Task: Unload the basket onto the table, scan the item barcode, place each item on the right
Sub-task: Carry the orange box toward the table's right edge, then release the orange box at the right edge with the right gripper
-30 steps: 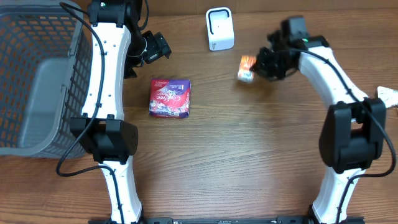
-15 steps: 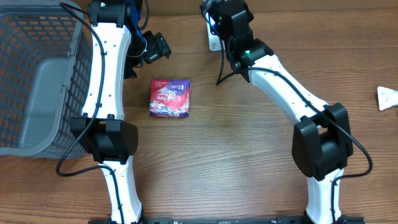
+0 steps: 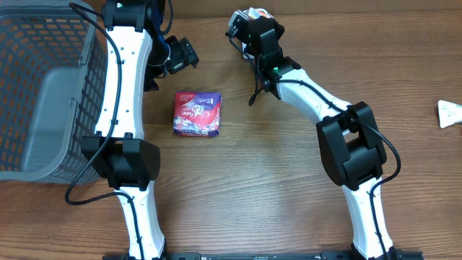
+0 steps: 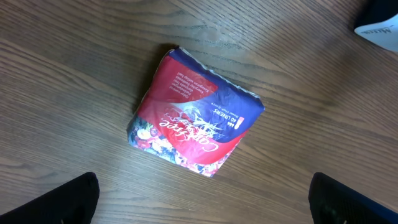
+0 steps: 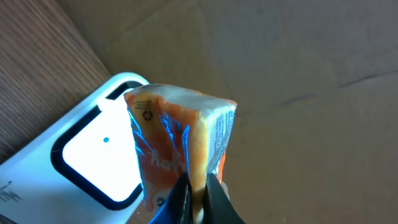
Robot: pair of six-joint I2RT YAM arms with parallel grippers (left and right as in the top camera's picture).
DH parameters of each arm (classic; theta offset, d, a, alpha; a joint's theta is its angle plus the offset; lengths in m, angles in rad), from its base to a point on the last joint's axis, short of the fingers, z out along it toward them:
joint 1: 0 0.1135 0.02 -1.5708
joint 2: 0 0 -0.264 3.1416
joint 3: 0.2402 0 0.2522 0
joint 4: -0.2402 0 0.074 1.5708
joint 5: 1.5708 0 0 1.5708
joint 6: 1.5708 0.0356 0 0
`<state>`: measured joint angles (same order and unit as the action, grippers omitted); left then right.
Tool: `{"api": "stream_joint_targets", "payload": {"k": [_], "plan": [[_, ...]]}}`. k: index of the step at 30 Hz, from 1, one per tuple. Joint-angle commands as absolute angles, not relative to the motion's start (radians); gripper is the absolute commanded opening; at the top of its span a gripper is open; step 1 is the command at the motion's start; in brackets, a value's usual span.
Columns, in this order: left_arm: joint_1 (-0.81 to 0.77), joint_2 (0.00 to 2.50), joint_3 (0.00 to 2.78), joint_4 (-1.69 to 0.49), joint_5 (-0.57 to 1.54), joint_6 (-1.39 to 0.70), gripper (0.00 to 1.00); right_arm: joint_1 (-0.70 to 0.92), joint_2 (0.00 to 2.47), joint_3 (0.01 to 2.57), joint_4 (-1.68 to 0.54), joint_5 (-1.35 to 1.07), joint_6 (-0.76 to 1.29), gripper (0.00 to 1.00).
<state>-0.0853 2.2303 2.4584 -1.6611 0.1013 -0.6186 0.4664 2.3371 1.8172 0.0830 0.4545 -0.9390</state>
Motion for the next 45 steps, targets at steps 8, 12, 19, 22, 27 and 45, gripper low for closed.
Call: {"api": "stream_joint_targets", "payload": {"k": [8, 12, 19, 22, 27, 45], "plan": [[-0.088, 2.238, 2.458, -1.664, 0.101, -0.606, 1.0, 0.308, 2.211, 1.933, -0.225, 0.81, -0.2, 0.04], [-0.088, 2.238, 2.458, -1.664, 0.101, -0.606, 1.0, 0.046, 2.067, 1.933, -0.702, 0.735, 0.246, 0.04], [-0.088, 2.238, 2.458, -1.664, 0.101, -0.606, 1.0, -0.361, 2.049, 1.929, -1.06, 0.397, 0.477, 0.04], [-0.088, 2.238, 2.458, -1.664, 0.101, -0.606, 1.0, -0.509, 2.057, 1.929, -1.111, 0.246, 0.476, 0.04], [-0.088, 2.238, 2.458, -1.664, 0.101, -0.606, 1.0, -0.693, 2.06, 1.872, -1.124, 0.083, 0.476, 0.04], [-0.088, 2.238, 2.458, -1.664, 0.101, -0.606, 1.0, -0.785, 2.078, 1.785, -1.023, 0.084, 0.476, 0.04]]}}
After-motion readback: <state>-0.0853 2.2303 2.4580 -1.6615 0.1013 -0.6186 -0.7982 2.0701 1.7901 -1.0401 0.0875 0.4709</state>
